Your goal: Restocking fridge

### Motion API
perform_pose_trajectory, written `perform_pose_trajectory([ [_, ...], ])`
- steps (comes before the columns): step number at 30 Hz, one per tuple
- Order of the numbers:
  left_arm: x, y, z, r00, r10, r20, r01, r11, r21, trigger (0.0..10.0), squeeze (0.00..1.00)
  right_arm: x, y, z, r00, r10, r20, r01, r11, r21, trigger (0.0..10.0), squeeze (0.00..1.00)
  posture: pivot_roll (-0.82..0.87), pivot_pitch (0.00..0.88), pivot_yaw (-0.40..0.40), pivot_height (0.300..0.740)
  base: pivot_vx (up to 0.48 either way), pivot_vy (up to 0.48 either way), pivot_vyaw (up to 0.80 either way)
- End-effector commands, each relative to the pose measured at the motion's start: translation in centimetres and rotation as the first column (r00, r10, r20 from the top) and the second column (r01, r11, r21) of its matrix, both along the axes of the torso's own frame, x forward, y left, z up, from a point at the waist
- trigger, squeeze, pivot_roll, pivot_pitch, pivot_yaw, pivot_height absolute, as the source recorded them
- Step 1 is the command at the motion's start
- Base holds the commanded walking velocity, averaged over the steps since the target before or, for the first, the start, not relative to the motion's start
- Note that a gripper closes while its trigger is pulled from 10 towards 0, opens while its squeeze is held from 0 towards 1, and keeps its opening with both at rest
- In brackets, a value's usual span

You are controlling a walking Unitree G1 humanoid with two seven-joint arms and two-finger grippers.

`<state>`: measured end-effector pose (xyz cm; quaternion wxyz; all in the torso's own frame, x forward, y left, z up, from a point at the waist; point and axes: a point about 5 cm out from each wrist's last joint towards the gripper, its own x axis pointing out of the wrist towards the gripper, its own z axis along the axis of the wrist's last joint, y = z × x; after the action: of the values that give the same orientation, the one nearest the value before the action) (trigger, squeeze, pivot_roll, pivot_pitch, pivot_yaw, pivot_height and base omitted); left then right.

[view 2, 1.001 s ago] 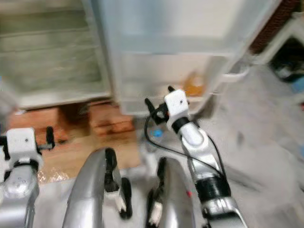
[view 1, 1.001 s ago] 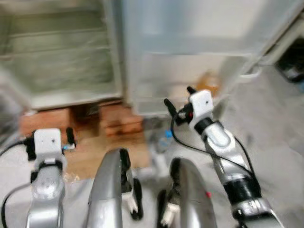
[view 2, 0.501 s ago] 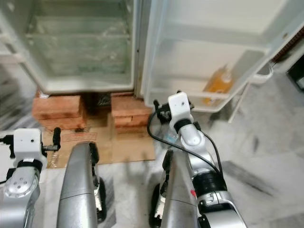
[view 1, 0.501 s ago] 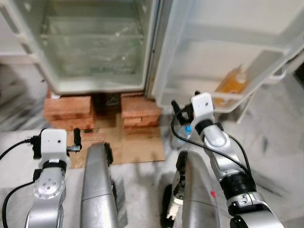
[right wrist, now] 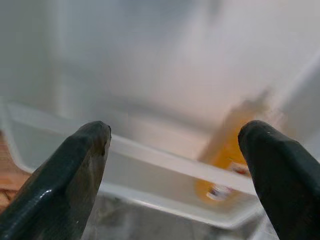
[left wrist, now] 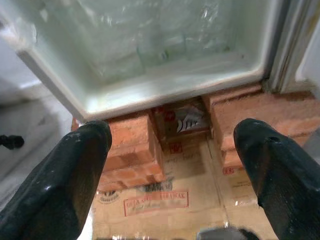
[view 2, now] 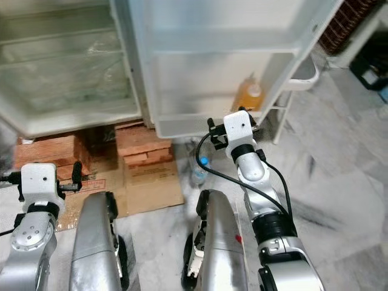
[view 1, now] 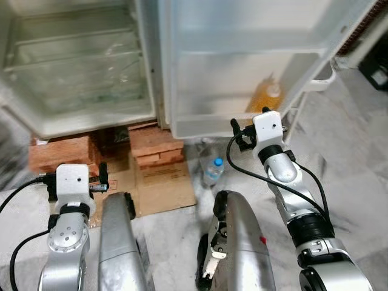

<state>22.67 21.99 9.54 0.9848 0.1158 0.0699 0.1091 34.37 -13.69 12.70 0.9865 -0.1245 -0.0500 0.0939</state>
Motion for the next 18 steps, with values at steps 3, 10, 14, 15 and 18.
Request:
perform_pose_trajectory([
  [3,-1.0,0.2,-0.7,0.999,0.008,-0.042,-0.008,1.0,-0.004,10.0,0.0,0.0,0.4,-0.9,0.999,0.002,-0.035,-0.002,1.0,-0.003,10.0,0.0,0.14,0.259,-0.083,0.511,0.0,0.0,0.0],
  [10,-2.6,-0.2,-1.3,0.995,-0.012,-0.095,0.009,0.999,-0.036,10.0,0.0,-0.5,1.8,-3.7,0.986,-0.001,-0.167,0.012,0.998,0.062,10.0,0.0,0.16,0.311,-0.091,0.483,0.0,0.0,0.0],
  [14,-3.4,0.0,-1.5,0.993,-0.01,-0.121,0.005,0.999,-0.049,10.0,0.0,-0.3,2.1,-5.0,0.97,-0.031,-0.242,0.039,0.999,0.029,10.0,0.0,0.16,0.334,-0.092,0.468,0.0,0.0,0.0],
  [15,-3.9,0.0,-1.3,0.992,-0.012,-0.127,0.006,0.999,-0.051,10.0,0.0,-0.3,2.0,-5.6,0.959,-0.052,-0.279,0.059,0.998,0.018,10.0,0.0,0.17,0.354,-0.093,0.458,0.0,0.0,0.0],
  [18,-4.5,0.0,-1.0,0.991,-0.02,-0.136,0.014,0.999,-0.045,10.0,0.0,-0.4,1.9,-6.6,0.941,-0.078,-0.33,0.078,0.997,-0.013,10.0,0.0,0.18,0.382,-0.094,0.458,0.0,0.0,0.0],
])
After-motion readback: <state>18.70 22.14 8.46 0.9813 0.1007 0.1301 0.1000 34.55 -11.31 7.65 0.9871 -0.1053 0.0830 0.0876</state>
